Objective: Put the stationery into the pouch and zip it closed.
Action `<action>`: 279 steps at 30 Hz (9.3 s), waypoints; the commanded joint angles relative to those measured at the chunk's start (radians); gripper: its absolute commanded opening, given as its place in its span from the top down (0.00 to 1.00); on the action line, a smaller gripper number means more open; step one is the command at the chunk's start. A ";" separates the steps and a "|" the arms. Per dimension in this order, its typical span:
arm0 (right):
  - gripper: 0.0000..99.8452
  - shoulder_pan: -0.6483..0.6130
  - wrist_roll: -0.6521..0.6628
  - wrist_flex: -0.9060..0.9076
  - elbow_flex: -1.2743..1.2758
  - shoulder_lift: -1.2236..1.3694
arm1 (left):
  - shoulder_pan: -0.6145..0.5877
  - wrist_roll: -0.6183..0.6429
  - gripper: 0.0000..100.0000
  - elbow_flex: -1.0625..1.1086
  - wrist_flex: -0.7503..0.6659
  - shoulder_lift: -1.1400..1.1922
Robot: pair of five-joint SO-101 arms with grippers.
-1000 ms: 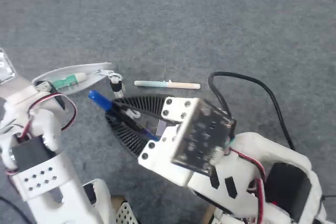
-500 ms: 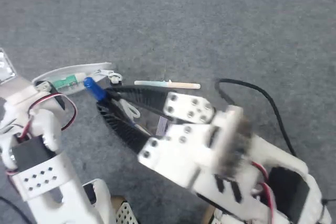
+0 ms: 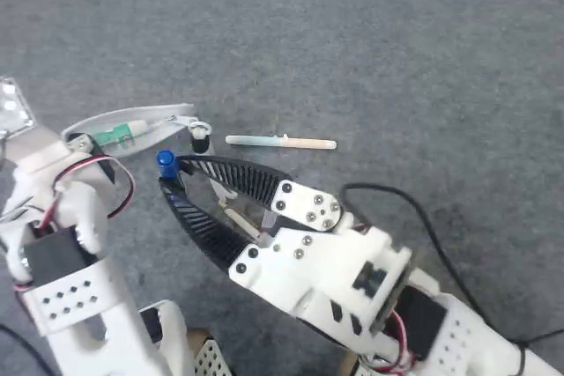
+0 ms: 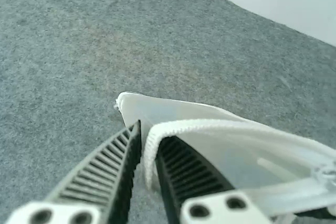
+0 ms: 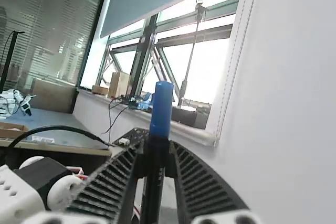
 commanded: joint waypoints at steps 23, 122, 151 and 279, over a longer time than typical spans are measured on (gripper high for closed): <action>0.99 -0.019 0.048 -0.539 0.273 -0.027 | 0.028 0.008 0.99 -0.067 0.044 -0.002; 0.81 0.193 0.057 -1.115 0.180 0.981 | 0.141 -0.049 0.99 -0.041 0.074 -0.002; 0.81 0.206 0.048 -0.355 0.137 0.503 | 0.094 -0.043 0.99 -0.038 0.043 -0.002; 0.99 0.443 -0.592 1.662 -1.338 1.511 | -0.054 0.034 0.99 -0.028 -0.009 -0.002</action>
